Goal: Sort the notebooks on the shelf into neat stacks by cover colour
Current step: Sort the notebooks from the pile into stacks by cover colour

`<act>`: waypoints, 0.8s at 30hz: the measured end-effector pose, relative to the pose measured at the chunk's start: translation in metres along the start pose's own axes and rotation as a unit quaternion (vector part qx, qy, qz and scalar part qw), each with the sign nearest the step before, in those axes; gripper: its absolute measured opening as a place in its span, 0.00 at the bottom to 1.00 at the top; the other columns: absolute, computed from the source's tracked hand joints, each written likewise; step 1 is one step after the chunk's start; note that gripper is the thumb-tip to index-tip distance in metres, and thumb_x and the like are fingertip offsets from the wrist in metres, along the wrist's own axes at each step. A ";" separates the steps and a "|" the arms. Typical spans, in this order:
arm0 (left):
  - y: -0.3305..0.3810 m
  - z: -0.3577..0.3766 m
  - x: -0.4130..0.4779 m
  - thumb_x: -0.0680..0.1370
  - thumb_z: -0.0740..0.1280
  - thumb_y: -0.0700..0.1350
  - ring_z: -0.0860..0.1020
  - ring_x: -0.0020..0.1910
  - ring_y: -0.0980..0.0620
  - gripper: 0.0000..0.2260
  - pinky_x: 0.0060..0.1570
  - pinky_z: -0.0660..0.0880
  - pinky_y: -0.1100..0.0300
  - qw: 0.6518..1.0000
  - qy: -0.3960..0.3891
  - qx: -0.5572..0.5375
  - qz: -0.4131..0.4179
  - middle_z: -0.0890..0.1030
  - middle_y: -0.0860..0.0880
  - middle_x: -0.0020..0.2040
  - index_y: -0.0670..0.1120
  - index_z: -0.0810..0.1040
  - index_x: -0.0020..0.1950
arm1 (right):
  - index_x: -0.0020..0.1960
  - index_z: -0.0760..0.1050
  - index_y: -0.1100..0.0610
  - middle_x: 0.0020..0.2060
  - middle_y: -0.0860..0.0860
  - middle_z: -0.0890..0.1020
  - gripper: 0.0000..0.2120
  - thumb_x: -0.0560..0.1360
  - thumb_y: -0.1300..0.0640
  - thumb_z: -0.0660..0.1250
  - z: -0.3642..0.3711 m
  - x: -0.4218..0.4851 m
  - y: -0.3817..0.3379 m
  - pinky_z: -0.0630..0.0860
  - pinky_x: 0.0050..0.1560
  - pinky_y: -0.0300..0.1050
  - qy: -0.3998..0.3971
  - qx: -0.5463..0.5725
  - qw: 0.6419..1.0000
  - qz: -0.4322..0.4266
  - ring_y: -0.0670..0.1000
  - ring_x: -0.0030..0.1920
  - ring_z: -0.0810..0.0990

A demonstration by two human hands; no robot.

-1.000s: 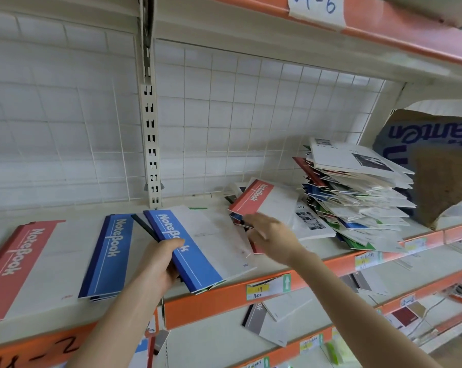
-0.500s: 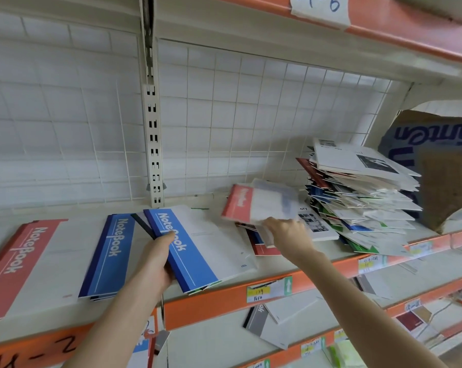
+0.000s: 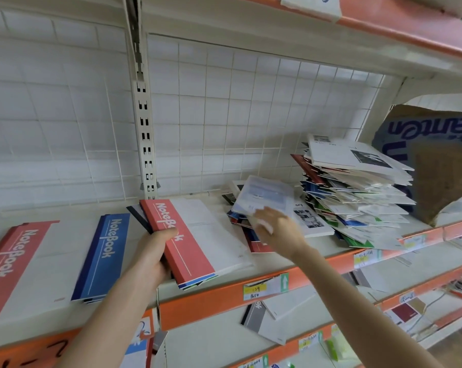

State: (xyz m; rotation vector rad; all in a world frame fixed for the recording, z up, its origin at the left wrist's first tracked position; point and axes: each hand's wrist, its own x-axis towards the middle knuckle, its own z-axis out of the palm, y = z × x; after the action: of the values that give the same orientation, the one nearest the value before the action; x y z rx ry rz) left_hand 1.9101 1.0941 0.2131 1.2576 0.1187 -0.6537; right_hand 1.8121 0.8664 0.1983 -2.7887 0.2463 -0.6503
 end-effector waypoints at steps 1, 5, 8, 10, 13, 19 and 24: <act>0.000 -0.001 0.000 0.78 0.64 0.39 0.76 0.39 0.44 0.09 0.35 0.71 0.54 1.000 0.000 -0.004 0.002 0.78 0.43 0.42 0.43 0.71 0.58 | 0.63 0.75 0.61 0.61 0.55 0.78 0.15 0.77 0.60 0.62 -0.003 0.008 0.007 0.68 0.61 0.40 0.006 -0.030 0.998 0.046 0.54 0.63 0.74; 0.001 -0.003 0.000 0.78 0.64 0.39 0.76 0.39 0.44 0.10 0.36 0.71 0.54 1.000 0.006 -0.001 0.007 0.78 0.43 0.42 0.43 0.71 0.59 | 0.66 0.70 0.52 0.64 0.50 0.73 0.19 0.76 0.49 0.61 -0.010 0.033 0.031 0.70 0.55 0.43 -0.140 -0.127 0.964 0.189 0.53 0.61 0.73; 0.002 -0.006 0.001 0.78 0.64 0.40 0.77 0.41 0.44 0.11 0.36 0.72 0.53 1.000 0.005 0.006 0.006 0.79 0.42 0.44 0.44 0.71 0.60 | 0.65 0.70 0.50 0.60 0.51 0.76 0.18 0.78 0.46 0.59 -0.013 0.041 0.036 0.70 0.50 0.44 -0.187 -0.186 0.948 0.180 0.54 0.57 0.75; 0.003 -0.007 0.002 0.78 0.64 0.40 0.77 0.41 0.43 0.10 0.36 0.72 0.53 1.000 0.003 0.009 0.007 0.79 0.42 0.44 0.44 0.71 0.59 | 0.62 0.70 0.53 0.57 0.53 0.78 0.15 0.80 0.48 0.55 -0.012 0.040 0.035 0.69 0.46 0.44 -0.179 -0.241 0.945 0.133 0.55 0.54 0.76; 0.003 -0.006 0.003 0.78 0.65 0.40 0.77 0.41 0.43 0.10 0.36 0.72 0.52 1.000 0.000 0.004 0.009 0.79 0.42 0.44 0.44 0.71 0.58 | 0.62 0.68 0.58 0.56 0.55 0.78 0.13 0.81 0.54 0.52 -0.006 0.036 0.030 0.70 0.45 0.45 -0.156 -0.297 0.936 0.102 0.56 0.53 0.78; 0.003 -0.002 0.001 0.78 0.64 0.40 0.77 0.41 0.43 0.09 0.44 0.72 0.49 1.000 -0.001 0.001 0.010 0.79 0.42 0.44 0.44 0.71 0.57 | 0.65 0.62 0.62 0.53 0.56 0.79 0.17 0.76 0.68 0.55 -0.003 0.035 0.025 0.68 0.40 0.44 -0.135 -0.324 0.930 0.110 0.57 0.52 0.79; 0.004 0.000 -0.001 0.78 0.64 0.43 0.77 0.40 0.43 0.04 0.40 0.73 0.52 1.000 -0.003 0.021 -0.002 0.79 0.42 0.42 0.44 0.72 0.47 | 0.53 0.71 0.63 0.35 0.56 0.81 0.14 0.69 0.72 0.62 -0.006 0.028 0.020 0.66 0.26 0.43 0.010 -0.289 0.957 0.024 0.55 0.32 0.80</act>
State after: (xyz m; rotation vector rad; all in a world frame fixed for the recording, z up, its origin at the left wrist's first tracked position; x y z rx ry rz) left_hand 1.9110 1.0955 0.2168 1.2955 0.1029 -0.6675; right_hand 1.8321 0.8395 0.2088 -3.3128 0.5915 -0.6808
